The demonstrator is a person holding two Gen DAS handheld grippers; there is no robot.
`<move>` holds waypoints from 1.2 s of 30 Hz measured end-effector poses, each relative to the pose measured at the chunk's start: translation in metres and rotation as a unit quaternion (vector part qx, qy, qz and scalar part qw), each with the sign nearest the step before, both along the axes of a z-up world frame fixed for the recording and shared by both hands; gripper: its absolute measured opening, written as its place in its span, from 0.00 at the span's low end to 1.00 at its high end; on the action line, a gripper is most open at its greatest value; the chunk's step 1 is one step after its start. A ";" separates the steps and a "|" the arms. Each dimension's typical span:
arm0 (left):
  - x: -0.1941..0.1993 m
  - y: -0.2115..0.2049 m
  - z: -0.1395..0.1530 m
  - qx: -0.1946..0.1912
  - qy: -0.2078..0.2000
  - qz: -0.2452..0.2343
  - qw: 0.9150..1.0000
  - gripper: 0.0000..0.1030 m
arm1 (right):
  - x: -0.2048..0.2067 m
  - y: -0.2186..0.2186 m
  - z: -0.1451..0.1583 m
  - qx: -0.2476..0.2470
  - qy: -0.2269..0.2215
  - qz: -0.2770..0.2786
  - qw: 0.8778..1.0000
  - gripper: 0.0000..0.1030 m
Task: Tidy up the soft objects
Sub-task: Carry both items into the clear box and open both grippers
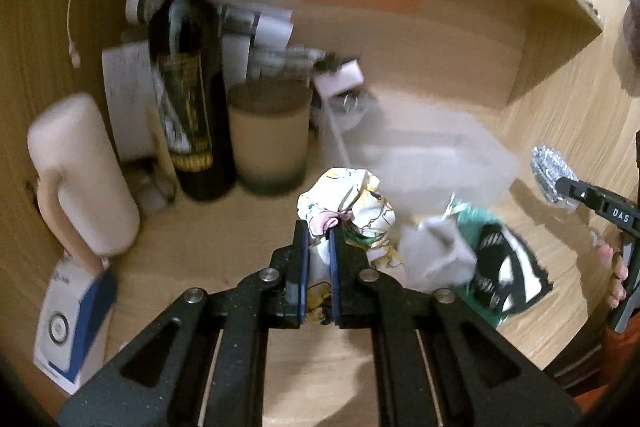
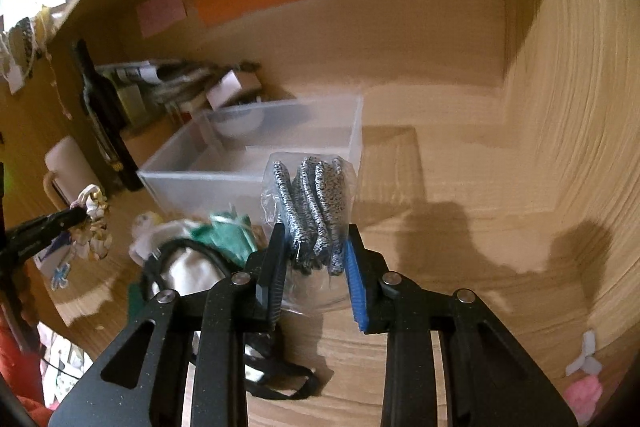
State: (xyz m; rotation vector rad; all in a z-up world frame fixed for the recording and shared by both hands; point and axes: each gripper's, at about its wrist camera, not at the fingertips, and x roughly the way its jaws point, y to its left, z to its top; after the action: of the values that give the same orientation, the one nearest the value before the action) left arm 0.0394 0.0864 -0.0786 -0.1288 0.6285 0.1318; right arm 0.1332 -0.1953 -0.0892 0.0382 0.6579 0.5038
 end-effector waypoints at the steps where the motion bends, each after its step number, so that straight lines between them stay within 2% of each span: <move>1: 0.003 -0.001 0.004 0.000 -0.008 0.000 1.000 0.08 | 0.000 0.000 0.003 0.004 -0.006 0.001 1.000 0.24; 10: 0.036 -0.013 0.039 -0.012 -0.063 -0.023 0.998 0.08 | 0.004 0.014 0.032 0.027 -0.051 0.016 0.998 0.24; 15: 0.064 -0.021 0.048 -0.010 -0.071 -0.036 0.997 0.08 | 0.013 0.027 0.043 0.025 -0.069 0.028 0.997 0.24; 22: 0.109 -0.034 0.039 -0.005 -0.042 -0.051 0.998 0.08 | 0.035 0.046 0.049 0.011 -0.076 0.040 0.996 0.25; 30: 0.149 -0.037 0.014 -0.005 0.004 -0.049 0.999 0.08 | 0.072 0.072 0.030 -0.026 -0.030 0.053 0.998 0.25; 33: 0.164 -0.036 0.002 -0.017 0.030 -0.055 0.998 0.08 | 0.084 0.080 0.018 -0.044 -0.008 0.058 0.997 0.25; 36: 0.176 -0.038 -0.010 -0.012 0.055 -0.057 0.997 0.08 | 0.095 0.087 0.007 -0.063 0.013 0.061 0.996 0.25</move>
State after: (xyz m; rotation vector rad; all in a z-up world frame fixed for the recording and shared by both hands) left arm 0.2151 0.0482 -0.0885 -0.1083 0.7453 0.0206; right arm 0.2286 -0.1079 -0.0820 -0.1159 0.7197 0.5787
